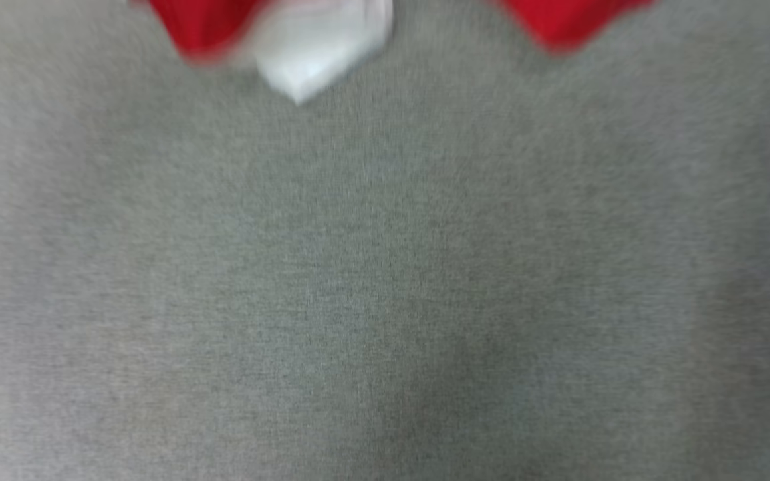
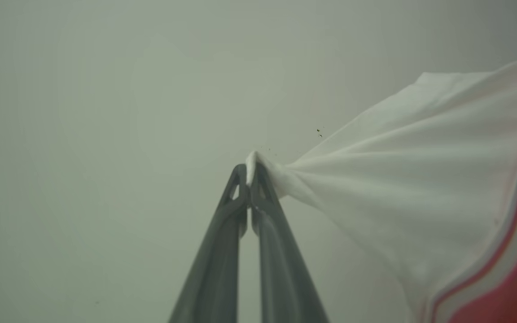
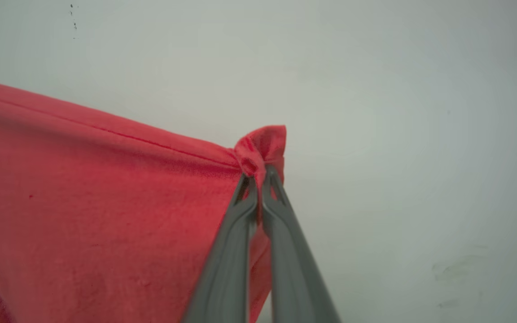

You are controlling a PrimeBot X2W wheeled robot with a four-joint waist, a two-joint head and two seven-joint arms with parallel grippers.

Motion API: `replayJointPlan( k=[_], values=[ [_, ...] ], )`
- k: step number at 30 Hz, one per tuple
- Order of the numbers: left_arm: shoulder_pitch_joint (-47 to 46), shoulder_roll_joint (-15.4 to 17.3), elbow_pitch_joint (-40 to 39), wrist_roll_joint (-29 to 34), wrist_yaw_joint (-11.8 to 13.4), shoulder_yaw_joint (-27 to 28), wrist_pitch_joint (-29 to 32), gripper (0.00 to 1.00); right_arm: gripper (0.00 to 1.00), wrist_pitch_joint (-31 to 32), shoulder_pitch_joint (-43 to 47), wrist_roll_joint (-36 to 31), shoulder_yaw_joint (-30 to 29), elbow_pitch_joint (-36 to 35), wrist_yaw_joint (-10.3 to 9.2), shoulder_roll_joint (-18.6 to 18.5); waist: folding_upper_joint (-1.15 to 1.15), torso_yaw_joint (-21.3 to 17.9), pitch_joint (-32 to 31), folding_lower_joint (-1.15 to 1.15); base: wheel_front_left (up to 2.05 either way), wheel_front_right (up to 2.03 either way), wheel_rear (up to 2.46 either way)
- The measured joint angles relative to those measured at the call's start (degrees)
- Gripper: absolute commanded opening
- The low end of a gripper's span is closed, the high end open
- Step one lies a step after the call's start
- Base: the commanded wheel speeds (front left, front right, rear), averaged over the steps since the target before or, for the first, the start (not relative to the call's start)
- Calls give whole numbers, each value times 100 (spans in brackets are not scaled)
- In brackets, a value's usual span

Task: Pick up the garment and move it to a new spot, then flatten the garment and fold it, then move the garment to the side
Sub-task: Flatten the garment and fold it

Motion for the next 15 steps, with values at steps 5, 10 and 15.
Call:
replayJointPlan(
  k=[5,10,15],
  values=[
    [-1658,-344,1244,464,-88,-363,-455,0,0,-568,-1244,-489,-68,909,1,41,0,49,602,0,0,0,0],
    [-2719,-657,2558,794,-81,-584,-1027,0,0,-1244,-2084,-903,-283,1905,2,224,0,94,1082,1,0,0,0],
    [-3048,-873,3426,845,18,-664,-1445,0,0,-1831,-2454,-1169,-359,2688,7,310,0,162,1387,1,0,0,0]
  ],
)
